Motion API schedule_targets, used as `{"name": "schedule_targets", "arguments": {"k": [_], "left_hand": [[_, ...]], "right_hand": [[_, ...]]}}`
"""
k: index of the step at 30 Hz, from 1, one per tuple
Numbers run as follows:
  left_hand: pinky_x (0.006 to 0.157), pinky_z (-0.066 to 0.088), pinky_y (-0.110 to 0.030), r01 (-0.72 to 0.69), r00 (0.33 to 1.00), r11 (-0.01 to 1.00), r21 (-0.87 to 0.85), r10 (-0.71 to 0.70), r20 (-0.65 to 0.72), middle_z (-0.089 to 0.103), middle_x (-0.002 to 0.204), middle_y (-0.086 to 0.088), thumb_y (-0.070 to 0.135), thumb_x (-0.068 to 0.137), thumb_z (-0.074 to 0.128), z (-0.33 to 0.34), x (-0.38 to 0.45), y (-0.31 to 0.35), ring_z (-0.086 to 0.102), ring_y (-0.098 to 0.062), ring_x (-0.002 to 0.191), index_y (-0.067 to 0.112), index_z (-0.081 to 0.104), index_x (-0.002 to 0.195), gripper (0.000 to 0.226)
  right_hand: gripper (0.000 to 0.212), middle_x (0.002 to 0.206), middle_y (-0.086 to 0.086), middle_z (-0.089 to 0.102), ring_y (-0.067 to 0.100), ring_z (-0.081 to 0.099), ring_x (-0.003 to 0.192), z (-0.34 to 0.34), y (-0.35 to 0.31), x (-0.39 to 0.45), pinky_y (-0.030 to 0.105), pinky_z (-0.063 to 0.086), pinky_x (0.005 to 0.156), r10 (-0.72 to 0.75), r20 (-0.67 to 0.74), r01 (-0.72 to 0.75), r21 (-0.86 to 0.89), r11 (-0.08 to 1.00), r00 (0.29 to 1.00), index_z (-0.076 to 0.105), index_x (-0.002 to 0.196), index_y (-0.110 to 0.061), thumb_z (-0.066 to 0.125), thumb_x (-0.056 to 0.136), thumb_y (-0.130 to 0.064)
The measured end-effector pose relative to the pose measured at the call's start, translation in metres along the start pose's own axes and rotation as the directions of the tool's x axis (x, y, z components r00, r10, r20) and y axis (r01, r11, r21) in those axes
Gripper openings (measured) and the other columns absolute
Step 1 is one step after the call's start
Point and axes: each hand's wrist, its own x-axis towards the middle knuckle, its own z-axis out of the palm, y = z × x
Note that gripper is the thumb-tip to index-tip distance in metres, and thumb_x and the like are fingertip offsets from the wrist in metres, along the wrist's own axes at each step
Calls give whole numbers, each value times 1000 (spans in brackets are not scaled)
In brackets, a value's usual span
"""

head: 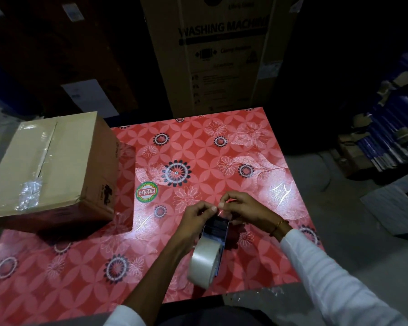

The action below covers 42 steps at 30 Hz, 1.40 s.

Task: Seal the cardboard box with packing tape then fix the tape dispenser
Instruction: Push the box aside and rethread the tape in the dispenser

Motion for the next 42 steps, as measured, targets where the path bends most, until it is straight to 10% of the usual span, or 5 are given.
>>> {"name": "schedule_targets", "arguments": {"k": [5, 16, 24, 32, 42], "left_hand": [[66, 48, -27, 14, 996, 1000, 7, -13, -85, 64, 71, -1, 10, 95, 61, -3, -2, 0, 59, -16, 69, 3, 65, 85, 13], [66, 50, -26, 34, 995, 999, 8, -33, -98, 63, 74, -4, 13, 96, 60, -6, 0, -6, 60, -17, 71, 10, 63, 78, 18], [77, 52, -27, 27, 993, 994, 110, -40, 111, 70, 92, -3, 24, 95, 64, -23, -3, -8, 65, -13, 86, 15, 70, 94, 11], [54, 41, -24, 89, 983, 996, 21, -91, 161, 66, 99, -12, 18, 86, 73, -34, -9, -22, 56, -10, 61, 12, 68, 101, 17], [49, 37, -15, 27, 978, 997, 71, -12, -207, 67, 79, -7, 4, 93, 58, -3, -14, -30, 51, 1, 52, 15, 60, 79, 18]], "right_hand": [[41, 85, 8, 69, 18, 66, 69, -8, 13, -3, 41, 62, 79, 124, 106, -155, 370, 916, 987, 63, 105, -13, 59, 95, -52], [21, 62, -8, 55, 3, 46, 50, 32, 37, -11, 15, 41, 48, -39, -234, 80, 172, 982, 971, 63, 76, -21, 67, 96, -19], [19, 59, -10, 51, 7, 42, 54, 40, 33, -16, 21, 36, 54, -49, -291, 69, 58, 996, 955, 61, 80, -14, 60, 99, -10], [15, 66, -6, 50, 4, 43, 58, 48, 31, -22, 20, 33, 55, -147, -355, 90, -173, 981, 923, 56, 90, 5, 56, 100, -7], [14, 70, 9, 61, 28, 56, 66, 54, 46, -11, 36, 40, 61, -273, -410, 94, -404, 910, 870, 53, 85, -8, 57, 97, -9]]}}
